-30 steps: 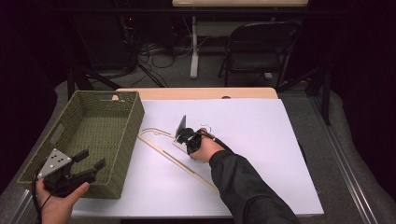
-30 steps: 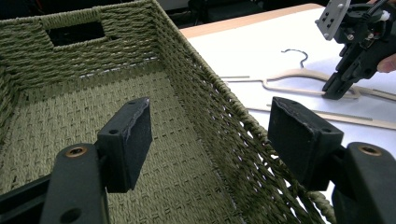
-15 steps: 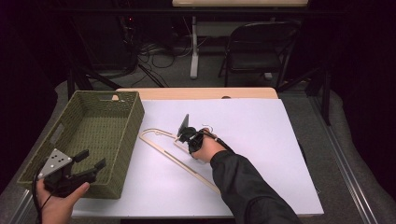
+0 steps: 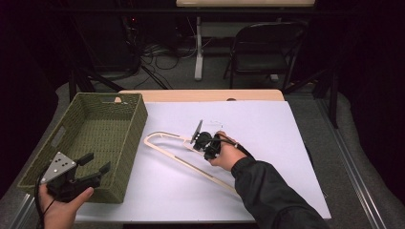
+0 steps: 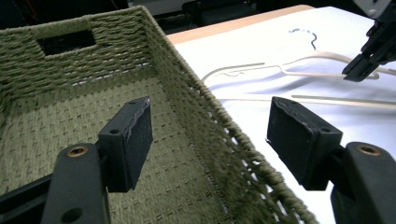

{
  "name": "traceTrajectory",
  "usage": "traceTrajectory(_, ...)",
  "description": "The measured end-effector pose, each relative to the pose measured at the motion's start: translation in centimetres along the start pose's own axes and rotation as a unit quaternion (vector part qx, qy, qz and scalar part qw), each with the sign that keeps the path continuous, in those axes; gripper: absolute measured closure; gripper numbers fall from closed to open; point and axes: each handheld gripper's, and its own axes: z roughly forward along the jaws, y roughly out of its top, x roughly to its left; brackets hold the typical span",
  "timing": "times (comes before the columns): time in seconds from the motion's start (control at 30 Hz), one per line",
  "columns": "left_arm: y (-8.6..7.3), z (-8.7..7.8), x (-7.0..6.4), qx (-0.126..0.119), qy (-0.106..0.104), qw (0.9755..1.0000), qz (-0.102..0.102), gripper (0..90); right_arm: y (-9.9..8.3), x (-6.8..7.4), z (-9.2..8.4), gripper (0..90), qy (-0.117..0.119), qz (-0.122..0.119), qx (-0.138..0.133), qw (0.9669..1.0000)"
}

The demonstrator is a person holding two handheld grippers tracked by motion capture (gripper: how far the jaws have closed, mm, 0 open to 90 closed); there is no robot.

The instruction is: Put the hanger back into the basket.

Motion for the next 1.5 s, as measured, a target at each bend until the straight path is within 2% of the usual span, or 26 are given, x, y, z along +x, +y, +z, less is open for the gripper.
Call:
traceTrajectory(0.2,0.5,0.3,-1.0,-0.002,-0.018,0.9998,0.007,31.5,-1.5,0.5,-1.2,85.9,-0.014,-0.025,-0.014,0.9995)
traceTrajectory(0.27,0.8,0.3,-1.5,0.000,-0.026,0.9996,0.015,31.5,-2.4,1.1,-1.6,85.9,-0.022,-0.051,-0.024,0.9982)
traceTrajectory(0.37,1.1,0.5,-2.3,-0.002,-0.036,0.9991,0.024,32.5,-2.9,1.6,-1.9,85.8,-0.026,-0.062,-0.024,0.9974)
traceTrajectory(0.5,1.4,1.1,-3.4,0.005,-0.060,0.9975,0.036,35.0,-3.7,2.6,-2.4,85.8,-0.045,-0.102,-0.026,0.9934)
traceTrajectory(0.57,1.7,1.4,-4.0,0.006,-0.077,0.9964,0.035,35.1,-4.5,3.2,-3.0,85.8,-0.054,-0.120,-0.042,0.9904)
traceTrajectory(0.6,2.0,1.9,-4.6,0.011,-0.091,0.9951,0.037,35.1,-4.7,3.4,-3.1,85.7,-0.059,-0.125,-0.046,0.9894)
traceTrajectory(0.67,2.2,2.1,-4.9,0.012,-0.096,0.9946,0.039,35.1,-5.0,3.7,-3.3,85.8,-0.064,-0.133,-0.049,0.9879)
traceTrajectory(0.73,2.6,2.7,-5.5,0.015,-0.103,0.9936,0.044,35.1,-5.4,4.1,-3.5,85.7,-0.074,-0.148,-0.054,0.9847)
traceTrajectory(0.77,2.9,3.3,-6.1,0.020,-0.116,0.9919,0.048,38.3,-5.7,4.7,-3.7,85.8,-0.087,-0.164,-0.059,0.9808)
traceTrajectory(0.8,2.9,3.3,-6.1,0.020,-0.116,0.9919,0.048,38.4,-5.7,4.7,-3.7,85.8,-0.087,-0.164,-0.059,0.9808)
traceTrajectory(0.93,3.5,4.9,-7.1,0.031,-0.132,0.9889,0.062,38.3,-6.6,5.7,-3.7,85.7,-0.114,-0.200,-0.069,0.9706)
traceTrajectory(0.97,3.6,5.3,-7.4,0.033,-0.135,0.9882,0.064,38.3,-6.6,5.7,-3.7,85.7,-0.114,-0.200,-0.069,0.9706)
traceTrajectory(1.0,3.7,5.7,-7.5,0.036,-0.140,0.9874,0.065,38.4,-6.8,5.8,-3.7,85.7,-0.119,-0.207,-0.071,0.9685)
traceTrajectory(1.07,3.9,6.5,-7.8,0.042,-0.149,0.9859,0.064,38.4,-7.0,5.8,-3.6,85.7,-0.118,-0.209,-0.074,0.9681)
traceTrajectory(1.1,4.1,7.2,-8.1,0.049,-0.154,0.9847,0.066,38.4,-7.2,5.9,-3.5,85.7,-0.122,-0.217,-0.075,0.9657)
traceTrajectory(1.17,4.1,7.5,-8.2,0.049,-0.156,0.9844,0.066,38.4,-7.4,6.0,-3.5,85.7,-0.126,-0.222,-0.079,0.9635)
traceTrajectory(1.2,4.3,8.1,-8.3,0.056,-0.165,0.9826,0.065,38.4,-7.5,6.1,-3.4,85.7,-0.127,-0.225,-0.082,0.9626)
traceTrajectory(1.23,4.3,8.1,-8.3,0.056,-0.165,0.9826,0.065,38.4,-7.6,6.2,-3.4,85.6,-0.127,-0.223,-0.081,0.9631)
traceTrajectory(1.27,4.4,8.7,-8.4,0.062,-0.174,0.9808,0.063,38.4,-7.7,6.2,-3.4,85.7,-0.128,-0.232,-0.083,0.9607)
traceTrajectory(1.3,4.4,8.7,-8.4,0.062,-0.174,0.9808,0.063,38.4,-7.7,6.2,-3.4,85.7,-0.128,-0.232,-0.083,0.9607)
traceTrajectory(1.33,4.5,9.0,-8.5,0.070,-0.180,0.9792,0.063,38.4,-7.8,6.3,-3.4,85.7,-0.130,-0.235,-0.087,0.9592)
traceTrajectory(1.37,4.6,9.5,-8.7,0.077,-0.184,0.9778,0.065,38.4,-8.0,6.5,-3.4,85.7,-0.134,-0.245,-0.089,0.9559)
traceTrajectory(1.4,4.6,9.5,-8.7,0.077,-0.184,0.9778,0.065,38.4,-8.0,6.5,-3.4,85.7,-0.134,-0.245,-0.089,0.9559)
traceTrajectory(1.43,4.8,9.9,-8.9,0.084,-0.192,0.9755,0.067,38.5,-8.1,6.8,-3.5,85.7,-0.140,-0.253,-0.094,0.9527)
traceTrajectory(1.47,4.8,9.9,-8.9,0.084,-0.192,0.9755,0.067,39.1,-8.2,7.0,-3.5,85.7,-0.147,-0.259,-0.099,0.9497)
traceTrajectory(1.5,4.9,10.4,-9.2,0.093,-0.207,0.9718,0.065,40.2,-8.3,7.1,-3.6,85.7,-0.149,-0.265,-0.101,0.9473)
